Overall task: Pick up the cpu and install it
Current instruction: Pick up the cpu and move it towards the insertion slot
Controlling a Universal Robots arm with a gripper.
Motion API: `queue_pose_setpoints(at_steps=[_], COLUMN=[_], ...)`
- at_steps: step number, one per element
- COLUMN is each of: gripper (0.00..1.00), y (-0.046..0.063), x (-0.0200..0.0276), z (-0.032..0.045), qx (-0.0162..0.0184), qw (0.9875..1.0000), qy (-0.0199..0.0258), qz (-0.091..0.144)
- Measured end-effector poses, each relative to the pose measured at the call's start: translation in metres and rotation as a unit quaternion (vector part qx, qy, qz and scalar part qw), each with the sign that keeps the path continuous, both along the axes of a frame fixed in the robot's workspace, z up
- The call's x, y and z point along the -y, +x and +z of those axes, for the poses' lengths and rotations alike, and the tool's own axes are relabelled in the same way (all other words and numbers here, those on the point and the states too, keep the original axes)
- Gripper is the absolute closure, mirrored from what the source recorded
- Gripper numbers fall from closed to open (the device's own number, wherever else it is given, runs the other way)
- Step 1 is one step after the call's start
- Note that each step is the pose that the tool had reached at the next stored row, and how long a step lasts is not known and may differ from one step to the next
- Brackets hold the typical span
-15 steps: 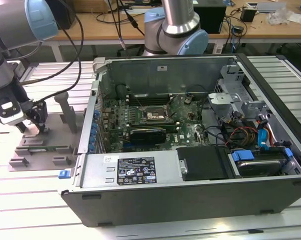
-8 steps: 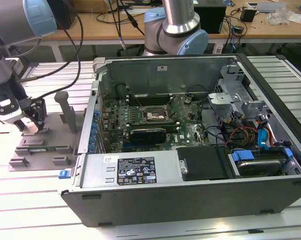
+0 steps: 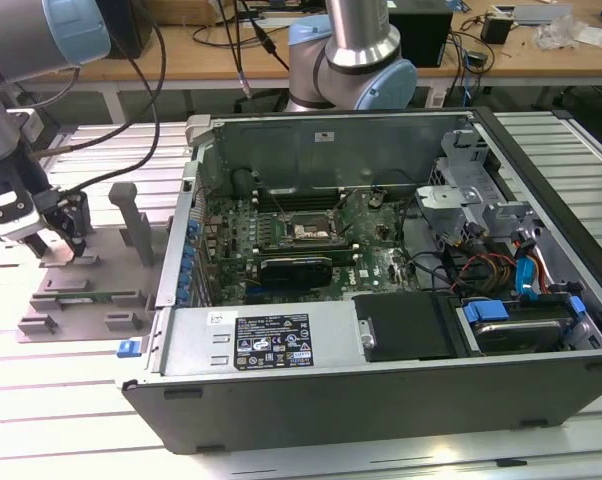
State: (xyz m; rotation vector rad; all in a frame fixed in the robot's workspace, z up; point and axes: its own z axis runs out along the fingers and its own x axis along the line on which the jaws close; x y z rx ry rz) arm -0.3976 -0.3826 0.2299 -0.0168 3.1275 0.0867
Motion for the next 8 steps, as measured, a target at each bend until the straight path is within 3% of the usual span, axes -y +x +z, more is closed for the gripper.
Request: queue_pose_setpoints(at_steps=[2, 8], gripper=[0.45, 0.45], y=[0.0, 0.0], x=[0.0, 0.0], z=[0.0064, 0.0161], qx=[0.0, -0.0001], qw=[1.0, 1.0], qy=[0.0, 0.0], qz=[0.0, 0.0])
